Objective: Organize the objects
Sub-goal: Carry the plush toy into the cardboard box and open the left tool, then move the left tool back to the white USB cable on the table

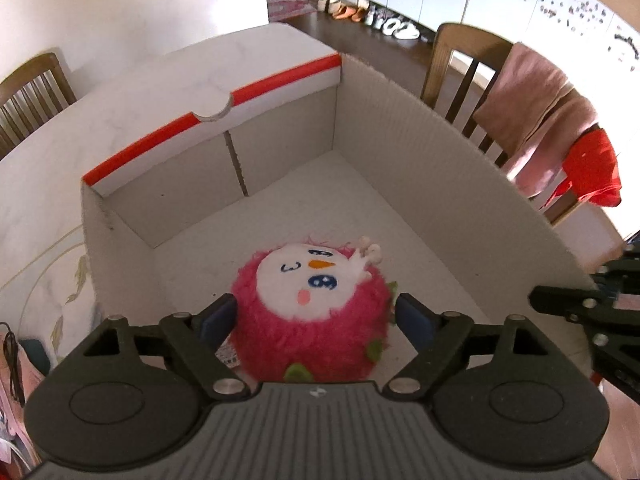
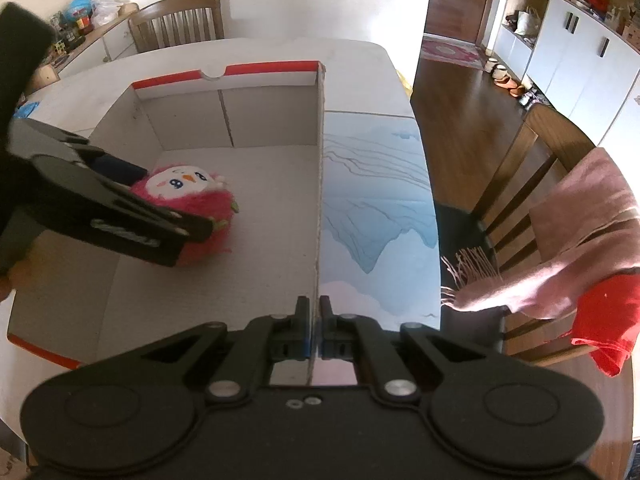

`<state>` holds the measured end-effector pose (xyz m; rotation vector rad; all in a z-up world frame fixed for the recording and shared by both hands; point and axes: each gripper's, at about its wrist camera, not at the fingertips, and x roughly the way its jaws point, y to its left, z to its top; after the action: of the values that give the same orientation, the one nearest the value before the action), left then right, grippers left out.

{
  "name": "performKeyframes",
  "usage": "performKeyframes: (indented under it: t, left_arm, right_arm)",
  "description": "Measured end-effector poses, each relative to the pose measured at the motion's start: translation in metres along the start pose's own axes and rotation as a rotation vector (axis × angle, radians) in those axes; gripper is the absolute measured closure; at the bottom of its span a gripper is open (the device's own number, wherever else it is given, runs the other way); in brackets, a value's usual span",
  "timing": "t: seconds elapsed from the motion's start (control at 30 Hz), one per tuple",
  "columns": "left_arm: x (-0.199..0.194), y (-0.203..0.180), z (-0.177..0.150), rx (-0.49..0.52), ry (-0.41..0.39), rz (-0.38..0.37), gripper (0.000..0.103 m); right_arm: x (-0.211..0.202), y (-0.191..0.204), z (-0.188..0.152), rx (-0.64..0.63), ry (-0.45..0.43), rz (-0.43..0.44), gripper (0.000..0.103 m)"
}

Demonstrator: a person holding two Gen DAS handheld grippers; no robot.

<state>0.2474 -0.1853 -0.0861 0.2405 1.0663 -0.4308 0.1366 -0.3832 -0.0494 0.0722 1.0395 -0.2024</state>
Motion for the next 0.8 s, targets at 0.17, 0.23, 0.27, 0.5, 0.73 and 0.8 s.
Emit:
performKeyframes:
  t: [0.17, 0.23, 0.27, 0.5, 0.73, 0.8]
  left_arm:
    - [-0.031, 0.012, -0.012, -0.030, -0.044, -0.016, 0.017]
    - [-0.044, 0.014, -0.015, -0.039, -0.073, -0.015, 0.017]
    - [-0.051, 0.016, -0.017, -0.042, -0.090, -0.018, 0.017]
    - [-0.093, 0.048, -0.046, -0.112, -0.166, 0.011, 0.017]
    - [-0.121, 0.089, -0.087, -0.207, -0.205, 0.112, 0.017]
    - [-0.129, 0.106, -0.102, -0.245, -0.205, 0.138, 0.017]
  right_arm:
    - [-0.001, 0.001, 0.000, 0.022, 0.004, -0.010, 0.101]
    - [0.000, 0.002, 0.000, 0.033, 0.006, -0.015, 0.101]
    - [0.000, 0.003, 0.000, 0.039, 0.008, -0.018, 0.101]
    - [0.001, 0.010, 0.000, 0.058, 0.012, -0.040, 0.101]
    - [0.002, 0.010, 0.000, 0.097, 0.020, -0.063, 0.101]
    - [0.003, 0.011, 0.000, 0.103, 0.022, -0.068, 0.101]
